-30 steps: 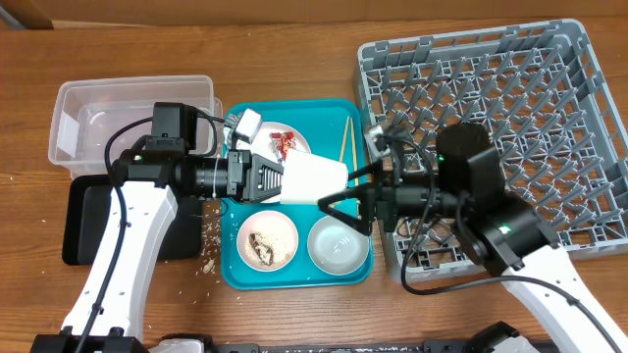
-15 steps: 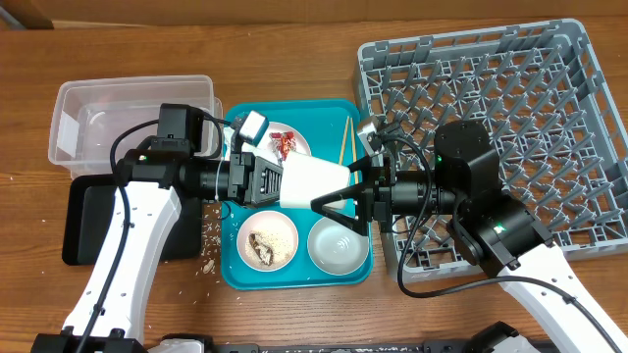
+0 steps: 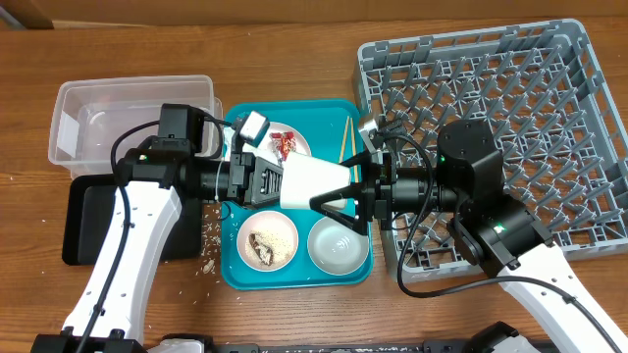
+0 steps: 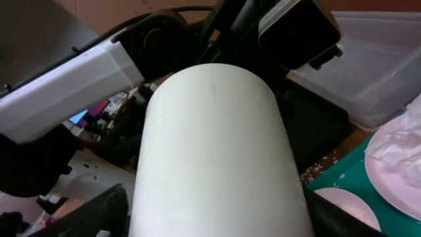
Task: Sort waste into correct bins and load items into the dishwasher
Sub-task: 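Pass the white cup from the left gripper to the right gripper, then carry the white cup with the right gripper into the dish rack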
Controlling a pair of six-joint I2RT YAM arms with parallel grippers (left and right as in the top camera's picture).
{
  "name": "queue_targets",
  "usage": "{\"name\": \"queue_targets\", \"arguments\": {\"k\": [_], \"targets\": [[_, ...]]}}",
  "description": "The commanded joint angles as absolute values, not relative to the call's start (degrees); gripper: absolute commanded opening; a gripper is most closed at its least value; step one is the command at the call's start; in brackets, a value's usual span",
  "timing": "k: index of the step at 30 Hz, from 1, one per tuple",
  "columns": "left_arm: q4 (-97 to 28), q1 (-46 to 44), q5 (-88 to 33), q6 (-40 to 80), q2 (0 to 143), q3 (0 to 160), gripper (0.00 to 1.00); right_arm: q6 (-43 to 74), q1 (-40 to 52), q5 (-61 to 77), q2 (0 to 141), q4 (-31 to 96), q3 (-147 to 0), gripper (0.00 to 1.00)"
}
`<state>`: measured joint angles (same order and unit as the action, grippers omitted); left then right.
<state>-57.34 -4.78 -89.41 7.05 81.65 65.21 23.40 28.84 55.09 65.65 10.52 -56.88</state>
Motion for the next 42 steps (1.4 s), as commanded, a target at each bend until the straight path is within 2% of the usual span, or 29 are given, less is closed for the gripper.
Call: {"name": "queue_targets", "arguments": {"k": [1, 5, 8, 10, 12, 13, 14, 15, 18, 21, 25, 28, 35, 42], "targets": [[-58.04, -5.32, -86.96, 6.20, 81.95, 65.71, 0.04, 23.92, 27.90, 57.12, 64.82, 9.04, -58.26, 0.81], [-58.02, -5.32, -86.83, 6.20, 81.95, 65.71, 0.04, 24.27, 27.73, 58.28, 64.62, 8.99, -58.26, 0.73], [-58.02, -5.28, -86.83, 6.20, 81.95, 65.71, 0.04, 24.27, 27.75, 59.75, 64.62, 9.10, -58.26, 0.63], [-58.02, -5.28, -86.80, 6.20, 81.95, 65.71, 0.09, 24.27, 27.73, 60.55, 64.58, 9.04, -58.26, 0.60], [-58.04, -5.28, -86.46, 6.20, 81.95, 65.71, 0.38, 24.03, 27.57, 60.53, 64.12, 9.06, -58.26, 0.60], [-58.04, -5.28, -85.93, 6.20, 81.95, 65.71, 0.68, 24.03, 27.38, 60.53, 63.75, 9.06, -58.26, 0.61], [-58.06, -5.28, -84.82, 6.22, 81.95, 65.71, 0.91, 23.99, 26.96, 60.51, 63.20, 9.21, -58.26, 0.60], [-58.04, -5.26, -83.42, 6.24, 81.95, 65.71, 1.00, 23.79, 26.26, 60.51, 62.46, 9.74, -58.26, 0.60], [-58.11, -4.91, -78.15, 6.46, 81.95, 65.71, 1.00, 21.89, 23.46, 58.94, 60.07, 13.28, -58.26, 0.56], [-58.57, -4.01, -72.69, 7.33, 81.95, 65.71, 1.00, 19.88, 20.21, 49.71, 56.25, 22.09, -58.28, 0.55], [-58.89, -2.46, -70.02, 7.31, 81.95, 65.71, 1.00, 20.23, 19.22, 15.07, 49.65, 46.26, -63.13, 0.56], [-58.85, -2.26, -69.89, 7.31, 81.95, 65.71, 1.00, 21.28, 19.44, 5.10, 49.21, 59.27, -68.90, 0.56], [-58.70, -2.26, -67.33, 7.94, 81.95, 65.71, 1.00, 24.29, 19.44, 2.42, 54.57, 77.76, -72.07, 0.57], [-58.67, -2.26, -67.31, 7.94, 81.95, 65.71, 1.00, 24.03, 20.14, 2.61, 68.01, 86.15, -72.07, 0.56]]}}
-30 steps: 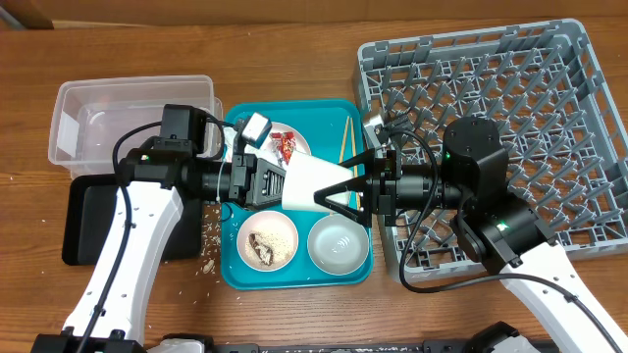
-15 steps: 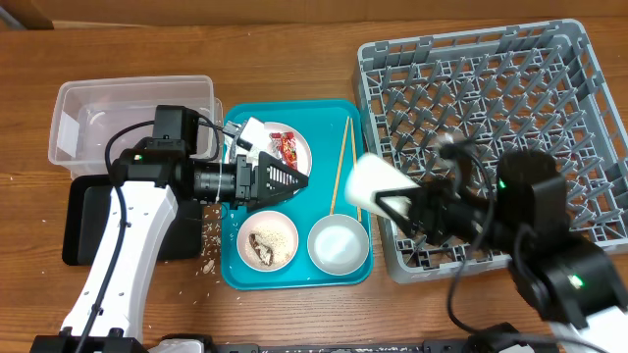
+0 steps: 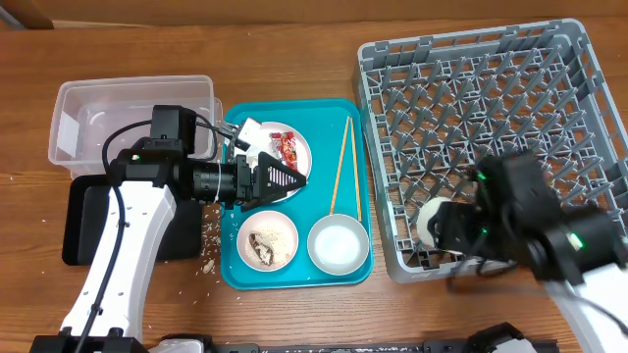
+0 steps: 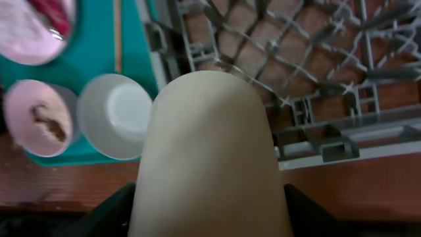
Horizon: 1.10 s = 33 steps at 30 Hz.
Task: Sort waste into correct bins and load items into the dishwasher
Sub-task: 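Carry the white cup with the right gripper into the dish rack, then grasp the small food-scrap plate with the left gripper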
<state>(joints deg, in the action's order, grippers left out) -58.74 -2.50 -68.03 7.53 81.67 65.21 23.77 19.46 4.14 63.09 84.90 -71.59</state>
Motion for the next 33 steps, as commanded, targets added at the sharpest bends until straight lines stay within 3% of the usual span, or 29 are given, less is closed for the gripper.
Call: {"name": "queue_targets", "arguments": {"k": [1, 7, 12, 22, 26, 33], "targets": [[-58.70, -2.26, -67.31, 7.94, 81.95, 65.71, 1.00, 24.03, 20.53, 2.61, 69.80, 86.70, -72.05, 0.56], [-58.72, -2.26, -67.05, 7.92, 81.95, 65.71, 1.00, 24.05, 22.72, 1.56, 79.22, 85.80, -70.94, 0.57], [-58.83, -2.26, -65.47, 7.90, 81.95, 65.71, 1.00, 24.01, 22.81, 3.44, 81.89, 84.25, -68.95, 0.77], [-60.23, -2.96, -61.71, 7.64, 81.95, 65.71, 0.97, 24.27, 22.81, 2.63, 73.34, 73.82, -73.19, 0.99], [-61.01, -7.51, -50.26, 8.27, 81.95, 65.71, 0.88, 24.27, 22.81, 2.87, 67.46, 67.18, -75.72, 1.00], [-65.49, -22.87, -9.98, 25.78, 81.97, 65.69, 0.88, 24.08, 22.81, 6.09, 63.07, 61.69, -75.72, 1.00]]}}
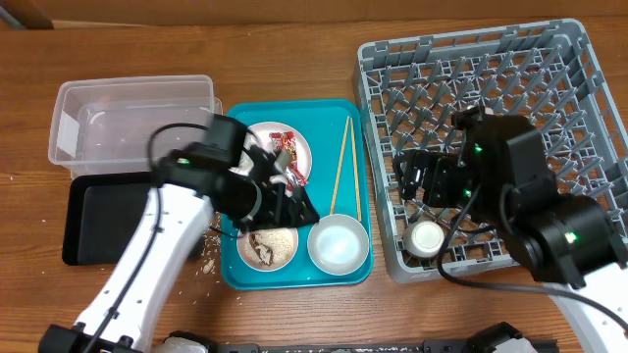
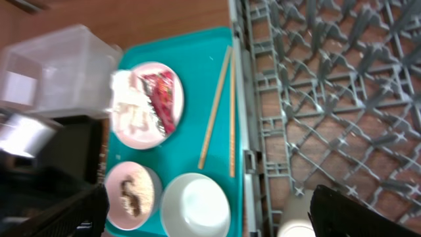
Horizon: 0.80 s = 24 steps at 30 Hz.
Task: Sort waste into correct bins and load items into the dishwasher
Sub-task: 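Grasp the small food-scrap plate with the left gripper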
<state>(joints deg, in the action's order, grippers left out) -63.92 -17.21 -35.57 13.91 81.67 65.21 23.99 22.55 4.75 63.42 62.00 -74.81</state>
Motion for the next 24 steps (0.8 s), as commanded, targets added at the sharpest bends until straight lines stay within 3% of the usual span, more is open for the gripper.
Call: {"name": "queue_targets", "arguments": {"k": [1, 7, 14, 20, 22, 24], "targets": [[-66.00, -24.97, -5.50, 28.91, 81.97, 65.63, 0.87, 24.08, 22.81, 6.11, 63.09, 61.91, -75.70, 1.00], [-63.13, -32.38, 0.67, 36.14, 82.37, 65.01, 0.77, 24.05, 22.81, 7.90, 64.40, 64.38, -75.70, 0.98], [-58.61, -34.68, 6.17, 40.53, 87.57, 63.20, 0.59, 24.05, 22.81, 10.09, 65.28, 64.95, -75.59, 0.92], [-56.18, -34.52, 4.56, 40.56, 96.71, 63.05, 0.55, 24.05, 22.81, 10.70, 65.30, 65.04, -75.55, 0.91], [-55.11, -34.52, 4.40, 40.56, 98.96, 63.05, 0.50, 24.05, 22.81, 10.68, 65.28, 65.01, -75.50, 0.91], [-54.09, -34.52, 4.43, 40.56, 100.60, 63.05, 0.38, 24.05, 22.81, 10.76, 65.28, 65.01, -75.48, 0.91]]}}
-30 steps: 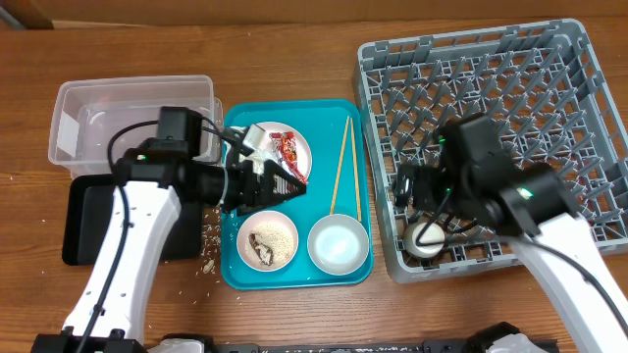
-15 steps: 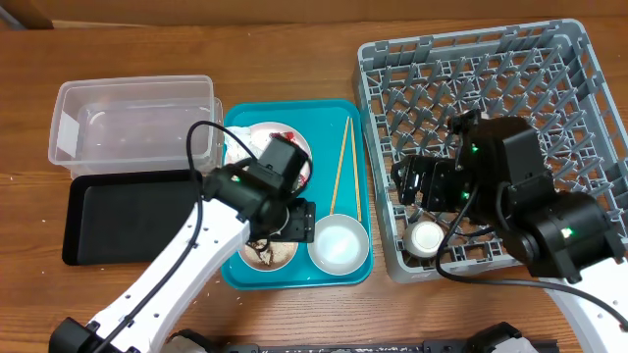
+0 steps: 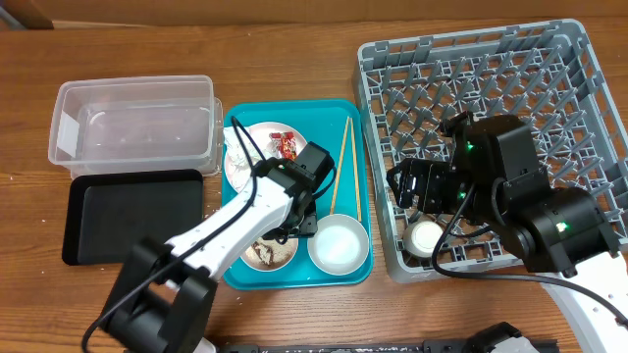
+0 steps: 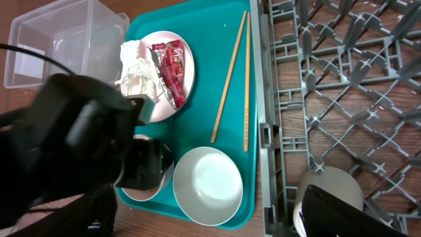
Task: Sort waste into correct bins and load items into the dishwasher
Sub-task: 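Grasp the small food-scrap plate with the left gripper, then tip the small plate over the black tray to dump the scraps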
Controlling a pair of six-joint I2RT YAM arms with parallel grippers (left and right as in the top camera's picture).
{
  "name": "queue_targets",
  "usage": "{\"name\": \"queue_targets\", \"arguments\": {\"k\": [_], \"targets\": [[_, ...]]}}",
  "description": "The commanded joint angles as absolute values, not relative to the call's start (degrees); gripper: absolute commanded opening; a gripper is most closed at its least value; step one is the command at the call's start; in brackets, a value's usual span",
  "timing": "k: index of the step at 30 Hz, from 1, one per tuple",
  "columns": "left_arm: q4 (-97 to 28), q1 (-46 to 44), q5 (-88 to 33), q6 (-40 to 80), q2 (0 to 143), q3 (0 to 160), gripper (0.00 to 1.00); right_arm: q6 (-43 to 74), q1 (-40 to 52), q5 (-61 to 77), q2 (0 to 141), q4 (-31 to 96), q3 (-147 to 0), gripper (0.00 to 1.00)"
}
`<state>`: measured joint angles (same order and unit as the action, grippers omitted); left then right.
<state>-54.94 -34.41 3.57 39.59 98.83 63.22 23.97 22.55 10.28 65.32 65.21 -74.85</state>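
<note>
A white cup (image 3: pixel 426 237) stands in the front-left corner of the grey dish rack (image 3: pixel 510 88); the right wrist view shows the cup (image 4: pixel 327 184) too. My right gripper (image 3: pixel 404 186) hangs open and empty above that corner, jaws wide apart (image 4: pixel 210 220). On the teal tray (image 3: pixel 294 110) lie a plate (image 3: pixel 257 147) with tissue and a red wrapper (image 3: pixel 286 145), chopsticks (image 3: pixel 343 162), a white bowl (image 3: pixel 337 245) and a pink bowl of food scraps (image 3: pixel 257 251). My left gripper (image 3: pixel 294 224) is down at the pink bowl's right rim; its jaws are hidden.
A clear plastic bin (image 3: pixel 132 123) stands at the back left, with a black tray bin (image 3: pixel 132 211) in front of it. Crumbs lie on the wood between the black bin and the tray. The rack's tines fill the right side.
My left arm has swung further over the tray, and its gripper now sits low at the pink food bowl. The right gripper stays open above the cup in the rack.
Both grippers met at the white cup above the tray. Then my right gripper held the cup over the rack's front-left corner, with the left open above the plate. The cup then stood in the rack, released. Now my left gripper is at the pink bowl.
</note>
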Motion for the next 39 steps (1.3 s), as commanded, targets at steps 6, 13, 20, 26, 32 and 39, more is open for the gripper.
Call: {"name": "queue_targets", "arguments": {"k": [6, 13, 20, 26, 32, 39], "targets": [[-53.82, -34.11, 4.43, 40.53, 101.47, 63.18, 0.04, 24.05, 22.81, 10.81, 65.28, 65.04, -75.48, 0.91], [-55.90, -32.71, -2.11, 40.10, 100.01, 64.88, 0.04, 24.05, 22.81, 10.81, 65.28, 65.04, -75.48, 0.91], [-58.26, -25.43, -16.62, 33.67, 88.86, 65.45, 0.04, 24.05, 22.81, 10.81, 65.28, 65.10, -75.48, 0.91], [-61.95, -3.29, -35.40, 17.04, 82.74, 65.41, 0.04, 24.05, 22.81, 10.79, 65.28, 65.06, -75.48, 0.91], [-67.31, 17.58, -50.59, -2.09, 87.07, 65.30, 0.04, 24.08, 22.81, 10.81, 65.28, 65.04, -75.48, 0.91], [-69.14, 30.85, -65.84, -16.64, 97.65, 65.30, 0.04, 24.10, 22.81, 10.83, 65.28, 65.06, -75.48, 0.91]]}}
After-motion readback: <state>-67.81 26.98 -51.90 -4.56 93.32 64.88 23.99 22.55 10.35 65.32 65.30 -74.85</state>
